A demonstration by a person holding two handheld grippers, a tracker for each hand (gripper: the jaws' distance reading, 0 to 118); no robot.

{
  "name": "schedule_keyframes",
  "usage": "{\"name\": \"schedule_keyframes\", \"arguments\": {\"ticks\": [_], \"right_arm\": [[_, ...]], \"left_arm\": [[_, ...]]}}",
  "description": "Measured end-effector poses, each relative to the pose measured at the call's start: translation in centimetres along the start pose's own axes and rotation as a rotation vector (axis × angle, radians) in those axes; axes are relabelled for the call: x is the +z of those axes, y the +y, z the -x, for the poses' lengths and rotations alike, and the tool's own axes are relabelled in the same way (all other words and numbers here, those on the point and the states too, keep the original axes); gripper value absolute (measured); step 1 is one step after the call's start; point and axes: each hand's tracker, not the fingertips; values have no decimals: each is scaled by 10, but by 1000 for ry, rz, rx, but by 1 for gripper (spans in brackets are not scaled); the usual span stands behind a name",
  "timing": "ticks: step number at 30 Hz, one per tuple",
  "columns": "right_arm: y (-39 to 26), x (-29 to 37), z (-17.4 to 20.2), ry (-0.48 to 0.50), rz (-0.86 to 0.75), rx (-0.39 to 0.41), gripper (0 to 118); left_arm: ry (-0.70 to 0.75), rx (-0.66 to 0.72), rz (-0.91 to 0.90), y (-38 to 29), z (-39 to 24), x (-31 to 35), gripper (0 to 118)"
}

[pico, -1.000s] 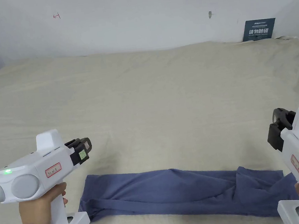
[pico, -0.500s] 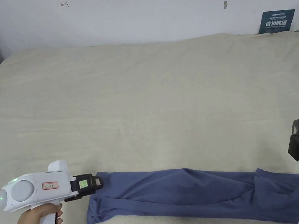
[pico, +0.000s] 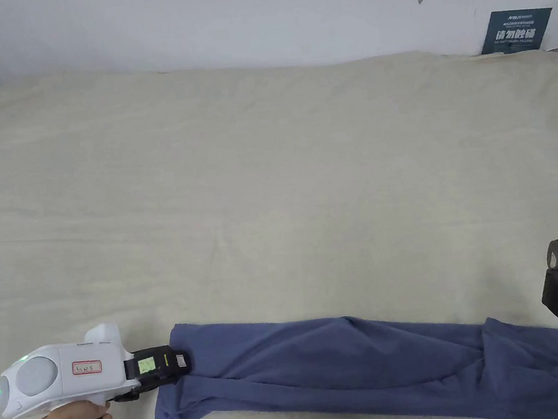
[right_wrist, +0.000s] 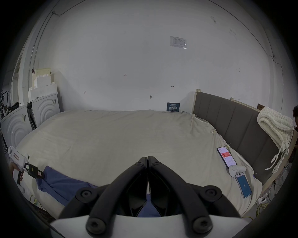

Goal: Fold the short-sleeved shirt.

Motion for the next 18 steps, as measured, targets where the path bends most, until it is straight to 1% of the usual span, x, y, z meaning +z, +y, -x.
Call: {"name": "schedule_keyframes", "arguments": {"ticks": [4,6,8,12,14,15,16,18], "right_arm": [[-1,-2,0,-4,8,-2,0],[-1,-3,-1,-4,9,-4,0],[-2,-4,-1,-1,12,-7,0],[-3,-5,0,7,16,-19,0],[-4,-4,0,11,16,-22,0],[-4,-3,0,14,16,-25,0],[-4,-3,0,15,17,-28,0],[-4,-2,-2,15,16,-34,0]], "left_arm": [[11,-60,30,1,-8,-6,67],[23,-80,32,2,-11,-6,62],[52,-101,26,1,-13,-8,48],[83,-120,13,-4,-18,-9,35],[111,-156,1,-7,-21,-9,22],[108,-155,0,-9,-22,-9,15],[90,-146,-2,-10,-23,-9,6],[77,-143,-3,-14,-29,-10,4]]}}
